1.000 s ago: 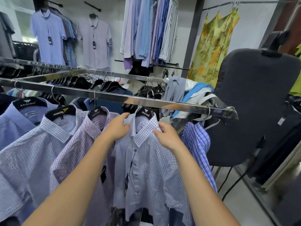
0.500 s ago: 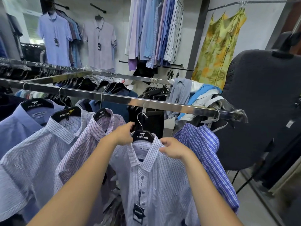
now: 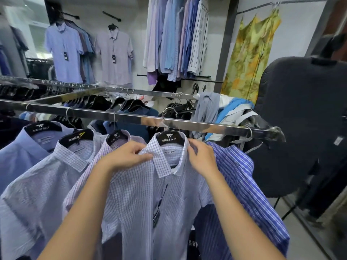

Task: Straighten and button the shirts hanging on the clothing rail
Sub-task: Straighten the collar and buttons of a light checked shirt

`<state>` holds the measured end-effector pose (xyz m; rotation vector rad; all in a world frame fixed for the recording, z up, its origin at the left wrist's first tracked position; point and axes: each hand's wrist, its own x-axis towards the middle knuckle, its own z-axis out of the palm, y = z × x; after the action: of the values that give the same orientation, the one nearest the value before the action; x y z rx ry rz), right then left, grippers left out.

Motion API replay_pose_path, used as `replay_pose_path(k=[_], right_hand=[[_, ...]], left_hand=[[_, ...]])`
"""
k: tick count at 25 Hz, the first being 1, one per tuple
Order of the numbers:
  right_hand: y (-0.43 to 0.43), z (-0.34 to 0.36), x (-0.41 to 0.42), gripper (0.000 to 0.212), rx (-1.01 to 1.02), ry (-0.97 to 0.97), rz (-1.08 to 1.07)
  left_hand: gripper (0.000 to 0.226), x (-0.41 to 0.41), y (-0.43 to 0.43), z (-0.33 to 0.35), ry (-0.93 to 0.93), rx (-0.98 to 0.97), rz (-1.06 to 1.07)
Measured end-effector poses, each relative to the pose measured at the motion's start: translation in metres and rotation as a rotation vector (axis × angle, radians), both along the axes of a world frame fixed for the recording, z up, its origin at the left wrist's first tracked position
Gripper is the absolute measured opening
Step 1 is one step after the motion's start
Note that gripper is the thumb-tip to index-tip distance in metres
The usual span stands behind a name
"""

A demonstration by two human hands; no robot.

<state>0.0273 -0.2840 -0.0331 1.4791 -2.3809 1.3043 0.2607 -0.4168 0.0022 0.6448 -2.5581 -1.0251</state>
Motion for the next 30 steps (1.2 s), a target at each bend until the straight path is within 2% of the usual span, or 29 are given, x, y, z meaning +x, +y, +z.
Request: replay_pose_path(k=[4, 7, 9, 11, 13, 16, 18, 20, 22, 24, 30], right_hand=[[-0.003, 0.000, 0.010, 0.046, 0.031, -0.136, 0.047], [0.003, -0.006, 0.018, 0.052, 0.126, -0.221, 0.126], [0.011, -0.008, 0.020, 0.054, 0.221, -0.221, 0.156], [0.021, -0.004, 0.019, 0.050, 0.289, -0.133, 0.145], [0.034, 0.007, 0.018, 0.036, 0.188, 0.019, 0.011], [0.065, 0.028, 0.010, 0.022, -0.107, 0.111, -0.429], [0.086, 0.031, -0.005, 0.035, -0.115, 0.042, -0.623], [0.103, 0.026, -0.019, 0.059, 0.116, -0.070, -0.643], [0.109, 0.014, -0.030, 0.058, 0.271, -0.126, -0.563], [0.111, 0.004, -0.034, 0.046, 0.245, -0.107, -0.504], [0.121, 0.005, -0.036, 0.048, 0.162, -0.135, -0.508]], left_hand=[[0.034, -0.011, 0.012, 0.007, -0.025, -0.045, 0.078], [0.024, -0.028, 0.029, -0.006, -0.032, -0.006, 0.149], [0.024, -0.040, 0.039, -0.016, -0.039, -0.032, 0.196], [0.015, -0.048, 0.044, -0.026, -0.031, -0.029, 0.220], [0.014, -0.053, 0.044, -0.029, -0.028, -0.043, 0.247], [0.012, -0.056, 0.042, -0.031, -0.028, -0.134, 0.278], [0.016, -0.058, 0.042, -0.034, -0.017, -0.153, 0.295], [0.017, -0.060, 0.045, -0.039, 0.005, -0.177, 0.305], [0.016, -0.064, 0.049, -0.044, 0.025, -0.214, 0.304], [0.013, -0.066, 0.051, -0.048, 0.043, -0.218, 0.297], [0.015, -0.068, 0.062, -0.050, 0.013, -0.203, 0.291]])
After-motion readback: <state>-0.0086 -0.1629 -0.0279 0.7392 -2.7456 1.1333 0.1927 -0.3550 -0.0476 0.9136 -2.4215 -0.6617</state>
